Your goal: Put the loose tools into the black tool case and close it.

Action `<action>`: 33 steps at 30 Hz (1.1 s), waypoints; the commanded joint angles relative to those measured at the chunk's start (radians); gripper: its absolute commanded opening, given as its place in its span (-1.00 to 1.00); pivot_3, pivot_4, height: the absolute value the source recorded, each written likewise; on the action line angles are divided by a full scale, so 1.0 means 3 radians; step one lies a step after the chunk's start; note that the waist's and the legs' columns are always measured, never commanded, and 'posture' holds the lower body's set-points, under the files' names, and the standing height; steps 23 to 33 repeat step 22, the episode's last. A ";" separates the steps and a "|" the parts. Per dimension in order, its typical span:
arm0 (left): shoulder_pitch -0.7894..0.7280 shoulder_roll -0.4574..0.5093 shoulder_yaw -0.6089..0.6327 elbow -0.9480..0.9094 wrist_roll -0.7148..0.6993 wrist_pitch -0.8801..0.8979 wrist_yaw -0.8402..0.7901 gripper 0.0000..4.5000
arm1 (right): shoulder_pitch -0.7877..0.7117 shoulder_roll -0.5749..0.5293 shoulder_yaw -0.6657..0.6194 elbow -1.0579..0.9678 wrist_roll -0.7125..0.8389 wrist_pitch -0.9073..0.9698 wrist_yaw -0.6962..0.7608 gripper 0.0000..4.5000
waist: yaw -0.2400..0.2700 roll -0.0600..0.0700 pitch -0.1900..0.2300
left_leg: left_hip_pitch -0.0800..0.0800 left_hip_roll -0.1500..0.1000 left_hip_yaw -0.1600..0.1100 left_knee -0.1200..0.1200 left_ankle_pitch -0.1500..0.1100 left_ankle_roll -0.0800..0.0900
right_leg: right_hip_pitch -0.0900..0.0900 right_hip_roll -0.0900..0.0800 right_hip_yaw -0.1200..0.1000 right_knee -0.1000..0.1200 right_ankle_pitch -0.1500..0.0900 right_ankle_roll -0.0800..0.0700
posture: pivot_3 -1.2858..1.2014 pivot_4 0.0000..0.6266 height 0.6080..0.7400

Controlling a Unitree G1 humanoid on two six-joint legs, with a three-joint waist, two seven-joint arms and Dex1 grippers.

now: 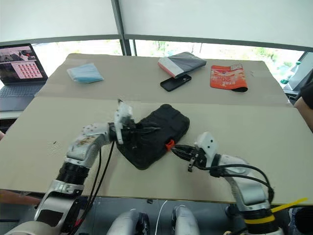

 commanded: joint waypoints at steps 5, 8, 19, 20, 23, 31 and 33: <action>0.0689 0.0835 0.0605 0.0277 0.0209 -0.0654 -0.0034 0.73 | 0.0197 -0.0382 -0.0507 0.0248 -0.0054 -0.1054 0.0496 0.74 | 0.0012 0.0001 0.0005 | 0.0001 -0.0003 0.0003 0.0001 -0.0015 0.0013 | 0.0004 -0.0002 -0.0002 -0.0008 -0.0007 0.0011 | 0.03 -0.52 1.00; 0.0909 0.1002 0.0706 0.0563 0.0351 -0.0958 0.0111 0.97 | 0.0248 -0.0425 -0.0604 0.0508 0.0007 -0.1513 0.0724 0.96 | 0.0028 -0.0008 0.0020 | 0.0001 -0.0002 0.0001 0.0000 -0.0019 0.0016 | 0.0005 -0.0004 -0.0004 -0.0012 -0.0008 0.0012 | 0.03 -0.52 1.00; 0.1318 0.1067 0.0857 0.0571 0.0463 -0.1221 0.0564 0.97 | 0.0200 -0.0444 -0.0635 0.1273 -0.0083 -0.1958 0.0836 0.96 | 0.0057 0.0001 0.0035 | 0.0001 -0.0004 0.0001 0.0002 -0.0032 -0.0008 | 0.0006 -0.0019 -0.0005 -0.0012 -0.0004 0.0014 | 0.03 -0.52 1.00; 0.1335 0.1058 0.0856 0.0548 0.0471 -0.1243 0.0593 0.97 | 0.0186 -0.0443 -0.0633 0.1309 -0.0094 -0.1995 0.0829 0.96 | 0.0053 0.0002 0.0035 | 0.0002 -0.0004 0.0001 0.0002 -0.0030 -0.0008 | 0.0006 -0.0019 -0.0005 -0.0009 -0.0004 0.0013 | 0.03 -0.52 1.00; 0.1374 0.1033 0.0877 0.0495 0.0413 -0.1272 0.0588 0.97 | 0.0148 -0.0423 -0.0638 0.1364 -0.0113 -0.2046 0.0785 0.96 | 0.0050 0.0002 0.0035 | 0.0003 -0.0004 0.0002 0.0002 -0.0027 -0.0009 | 0.0006 -0.0018 -0.0005 -0.0005 -0.0004 0.0013 | 0.03 -0.52 1.00; 0.1374 0.1033 0.0877 0.0495 0.0413 -0.1272 0.0588 0.97 | 0.0148 -0.0423 -0.0638 0.1364 -0.0113 -0.2046 0.0785 0.96 | 0.0050 0.0002 0.0035 | 0.0003 -0.0004 0.0002 0.0002 -0.0027 -0.0009 | 0.0006 -0.0018 -0.0005 -0.0005 -0.0004 0.0013 | 0.03 -0.52 1.00; 0.1374 0.1033 0.0877 0.0495 0.0413 -0.1272 0.0588 0.97 | 0.0148 -0.0423 -0.0638 0.1364 -0.0113 -0.2046 0.0785 0.96 | 0.0050 0.0002 0.0035 | 0.0003 -0.0004 0.0002 0.0002 -0.0027 -0.0009 | 0.0006 -0.0018 -0.0005 -0.0005 -0.0004 0.0013 | 0.03 -0.52 1.00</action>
